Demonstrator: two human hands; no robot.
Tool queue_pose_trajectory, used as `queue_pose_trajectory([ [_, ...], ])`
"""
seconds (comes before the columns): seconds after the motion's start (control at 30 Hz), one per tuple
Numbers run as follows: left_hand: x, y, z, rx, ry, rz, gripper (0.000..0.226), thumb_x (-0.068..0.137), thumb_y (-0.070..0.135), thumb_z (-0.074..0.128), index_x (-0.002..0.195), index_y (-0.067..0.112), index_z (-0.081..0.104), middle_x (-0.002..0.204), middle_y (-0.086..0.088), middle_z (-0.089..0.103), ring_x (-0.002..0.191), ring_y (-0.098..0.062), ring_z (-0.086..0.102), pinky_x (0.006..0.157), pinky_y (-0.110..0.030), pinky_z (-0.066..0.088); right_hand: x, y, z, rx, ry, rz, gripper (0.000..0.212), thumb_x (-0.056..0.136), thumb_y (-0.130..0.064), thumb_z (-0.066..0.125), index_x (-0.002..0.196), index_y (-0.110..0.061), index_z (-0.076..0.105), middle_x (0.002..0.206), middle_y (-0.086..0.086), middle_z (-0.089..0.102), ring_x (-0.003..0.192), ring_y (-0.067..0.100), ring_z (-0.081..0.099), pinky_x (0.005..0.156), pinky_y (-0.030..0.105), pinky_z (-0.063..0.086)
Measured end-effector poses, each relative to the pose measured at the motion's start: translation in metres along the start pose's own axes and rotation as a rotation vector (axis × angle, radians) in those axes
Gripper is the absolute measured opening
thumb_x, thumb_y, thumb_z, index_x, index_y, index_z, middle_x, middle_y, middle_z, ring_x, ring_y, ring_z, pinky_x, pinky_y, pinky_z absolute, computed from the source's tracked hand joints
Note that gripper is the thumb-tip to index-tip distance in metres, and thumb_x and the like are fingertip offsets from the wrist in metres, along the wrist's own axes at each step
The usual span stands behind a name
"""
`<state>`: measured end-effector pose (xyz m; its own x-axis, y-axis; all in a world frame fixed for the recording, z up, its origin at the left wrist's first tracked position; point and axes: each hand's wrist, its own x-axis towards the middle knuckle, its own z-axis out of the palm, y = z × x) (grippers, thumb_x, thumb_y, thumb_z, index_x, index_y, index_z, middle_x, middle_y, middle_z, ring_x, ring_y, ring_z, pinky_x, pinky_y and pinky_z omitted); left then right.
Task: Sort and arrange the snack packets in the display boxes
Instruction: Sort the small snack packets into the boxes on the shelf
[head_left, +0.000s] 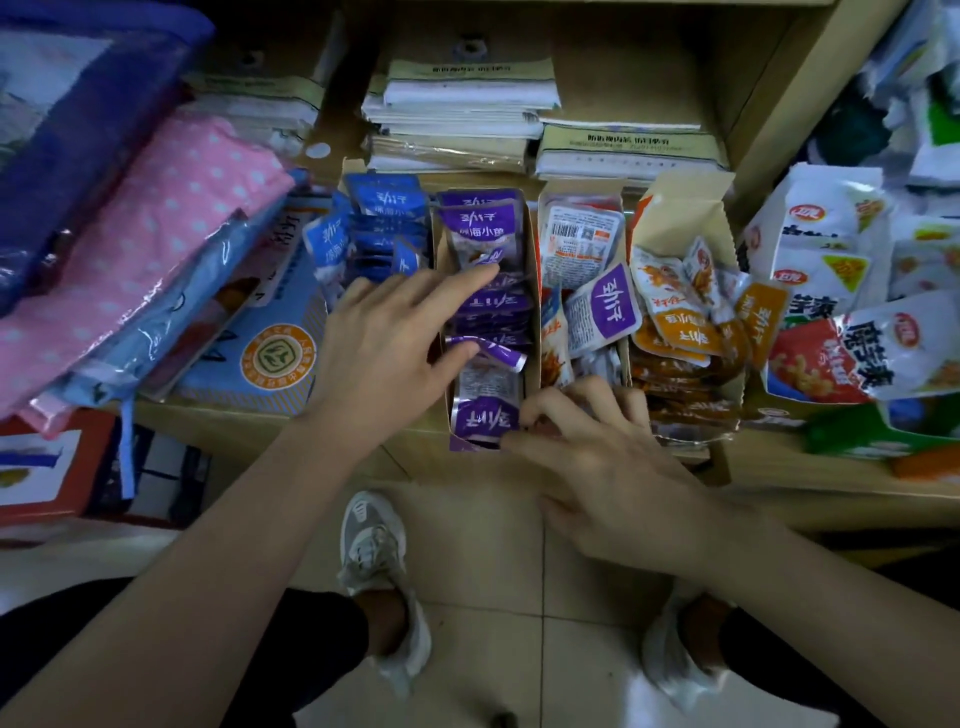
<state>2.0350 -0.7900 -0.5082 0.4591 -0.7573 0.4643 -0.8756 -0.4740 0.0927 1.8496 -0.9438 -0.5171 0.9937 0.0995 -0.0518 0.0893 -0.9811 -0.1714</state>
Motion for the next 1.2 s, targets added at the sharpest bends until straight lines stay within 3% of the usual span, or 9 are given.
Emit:
queue_pose_trajectory([
  [0.13, 0.002, 0.002, 0.000, -0.061, 0.044, -0.042, 0.059, 0.084, 0.038, 0.076, 0.138, 0.023, 0.057, 0.099, 0.001, 0.069, 0.079, -0.025, 0.067, 0.074, -0.044, 0.051, 0.016, -0.005, -0.008, 0.062, -0.061, 0.041, 0.044, 0.076, -0.041, 0.064, 0.119, -0.042, 0.056, 0.121, -0.008, 0.031, 0.115, 0.022, 0.029, 0.087, 0.041, 0.027],
  [0.23, 0.000, 0.000, -0.001, -0.081, 0.040, -0.050, 0.063, 0.081, 0.038, 0.080, 0.139, 0.023, 0.057, 0.098, 0.001, 0.069, 0.078, -0.024, 0.068, 0.073, -0.042, 0.052, 0.015, -0.013, -0.006, 0.012, -0.036, 0.084, 0.044, 0.076, -0.039, 0.063, 0.119, -0.038, 0.060, 0.123, -0.005, 0.036, 0.114, 0.025, 0.035, 0.088, 0.044, 0.028],
  [0.37, 0.001, -0.003, -0.004, -0.132, -0.004, -0.068, 0.074, 0.077, 0.038, 0.085, 0.143, 0.024, 0.055, 0.098, 0.002, 0.068, 0.082, -0.023, 0.068, 0.074, -0.039, 0.054, 0.006, -0.014, 0.005, -0.119, 0.067, 0.125, 0.067, 0.070, -0.031, 0.067, 0.135, -0.023, 0.054, 0.133, 0.003, 0.050, 0.111, 0.030, 0.048, 0.085, 0.044, 0.032],
  [0.53, 0.001, -0.006, -0.005, -0.160, -0.099, -0.064, 0.086, 0.078, 0.051, 0.079, 0.152, 0.029, 0.043, 0.113, 0.005, 0.066, 0.095, -0.019, 0.066, 0.077, -0.038, 0.055, 0.008, -0.013, 0.013, -0.159, 0.072, 0.200, 0.087, 0.068, -0.030, 0.071, 0.148, -0.014, 0.042, 0.142, 0.010, 0.046, 0.116, 0.032, 0.048, 0.080, 0.043, 0.043],
  [0.73, 0.002, -0.002, -0.005, -0.097, -0.161, -0.030, 0.089, 0.078, 0.063, 0.067, 0.155, 0.030, 0.036, 0.133, 0.004, 0.059, 0.102, -0.019, 0.066, 0.085, -0.040, 0.052, 0.010, -0.016, 0.010, -0.031, 0.074, 0.211, 0.089, 0.073, -0.029, 0.065, 0.154, -0.016, 0.032, 0.145, 0.008, 0.037, 0.125, 0.029, 0.046, 0.083, 0.040, 0.042],
  [0.9, 0.003, -0.005, -0.001, 0.027, -0.051, -0.045, 0.067, 0.085, 0.031, 0.070, 0.148, 0.024, 0.048, 0.118, 0.001, 0.068, 0.091, -0.023, 0.068, 0.077, -0.042, 0.045, 0.001, -0.007, 0.000, 0.190, 0.145, 0.071, 0.061, 0.086, -0.023, 0.056, 0.146, -0.017, 0.047, 0.148, 0.001, 0.044, 0.129, 0.022, 0.048, 0.102, 0.039, 0.045],
  [1.0, 0.005, -0.006, -0.003, 0.102, -0.056, -0.046, 0.076, 0.075, 0.028, 0.075, 0.146, 0.022, 0.051, 0.119, -0.002, 0.068, 0.102, -0.028, 0.062, 0.081, -0.042, 0.041, -0.004, 0.013, -0.011, 0.244, 0.344, 0.083, 0.037, 0.091, -0.019, 0.060, 0.127, -0.017, 0.065, 0.126, -0.002, 0.057, 0.118, 0.013, 0.053, 0.094, 0.028, 0.051],
  [1.07, 0.006, -0.001, -0.005, 0.108, -0.102, -0.024, 0.084, 0.068, 0.033, 0.073, 0.148, 0.023, 0.049, 0.126, -0.002, 0.062, 0.110, -0.029, 0.054, 0.087, -0.044, 0.036, -0.004, 0.027, -0.017, 0.149, 0.427, 0.146, 0.034, 0.090, -0.027, 0.061, 0.122, -0.017, 0.069, 0.116, 0.001, 0.059, 0.115, 0.017, 0.052, 0.089, 0.026, 0.048],
  [1.2, 0.009, 0.010, -0.008, 0.054, -0.187, -0.023, 0.096, 0.064, 0.047, 0.071, 0.152, 0.024, 0.042, 0.138, 0.001, 0.051, 0.123, -0.028, 0.042, 0.095, -0.046, 0.029, -0.001, 0.034, -0.015, -0.065, 0.208, 0.155, 0.044, 0.092, -0.050, 0.050, 0.127, -0.029, 0.065, 0.115, -0.006, 0.064, 0.116, 0.021, 0.043, 0.087, 0.039, 0.042],
])
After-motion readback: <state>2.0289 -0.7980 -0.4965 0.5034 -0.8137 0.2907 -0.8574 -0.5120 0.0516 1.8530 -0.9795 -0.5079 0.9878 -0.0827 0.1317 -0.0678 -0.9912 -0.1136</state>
